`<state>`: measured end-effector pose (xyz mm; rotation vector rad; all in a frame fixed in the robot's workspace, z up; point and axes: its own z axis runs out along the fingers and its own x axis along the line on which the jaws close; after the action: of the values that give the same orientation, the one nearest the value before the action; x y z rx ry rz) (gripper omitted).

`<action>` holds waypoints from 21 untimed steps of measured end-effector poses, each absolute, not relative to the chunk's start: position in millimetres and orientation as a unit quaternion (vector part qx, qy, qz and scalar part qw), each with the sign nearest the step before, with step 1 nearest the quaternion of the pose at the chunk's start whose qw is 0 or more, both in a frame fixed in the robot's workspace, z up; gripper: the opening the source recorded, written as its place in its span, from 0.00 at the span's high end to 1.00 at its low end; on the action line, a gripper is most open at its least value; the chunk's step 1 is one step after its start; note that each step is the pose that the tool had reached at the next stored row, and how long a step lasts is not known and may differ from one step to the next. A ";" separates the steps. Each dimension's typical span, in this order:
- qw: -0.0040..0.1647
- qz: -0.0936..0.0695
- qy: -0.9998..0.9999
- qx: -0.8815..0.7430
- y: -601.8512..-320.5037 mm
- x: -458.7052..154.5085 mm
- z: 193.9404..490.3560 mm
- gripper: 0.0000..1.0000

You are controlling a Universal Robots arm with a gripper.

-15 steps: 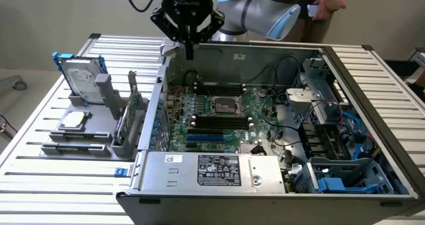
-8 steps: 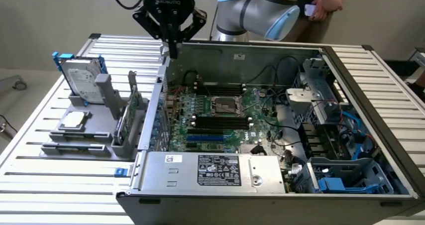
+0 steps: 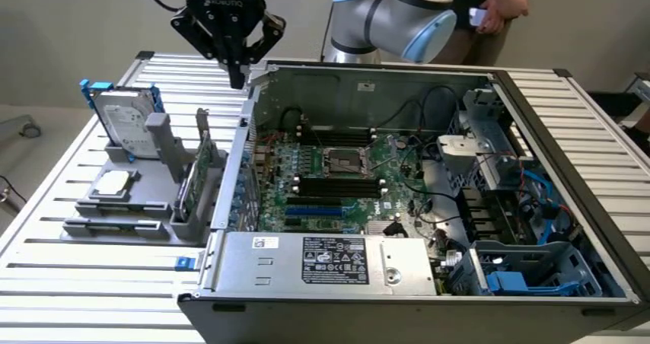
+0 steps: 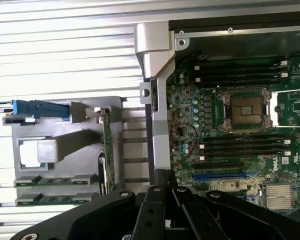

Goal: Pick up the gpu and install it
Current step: 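Reach for the gpu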

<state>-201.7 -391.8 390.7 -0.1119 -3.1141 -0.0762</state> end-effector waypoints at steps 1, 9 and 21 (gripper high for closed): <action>0.013 -0.024 -0.999 -0.036 -391.7 -205.9 390.4 0.89; 0.013 -0.024 -0.999 -0.033 -391.7 -239.3 382.9 0.89; 0.014 -0.023 -1.000 -0.004 -391.7 -255.9 368.3 0.89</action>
<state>-255.9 -391.7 368.3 -0.0109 -3.1126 -0.0719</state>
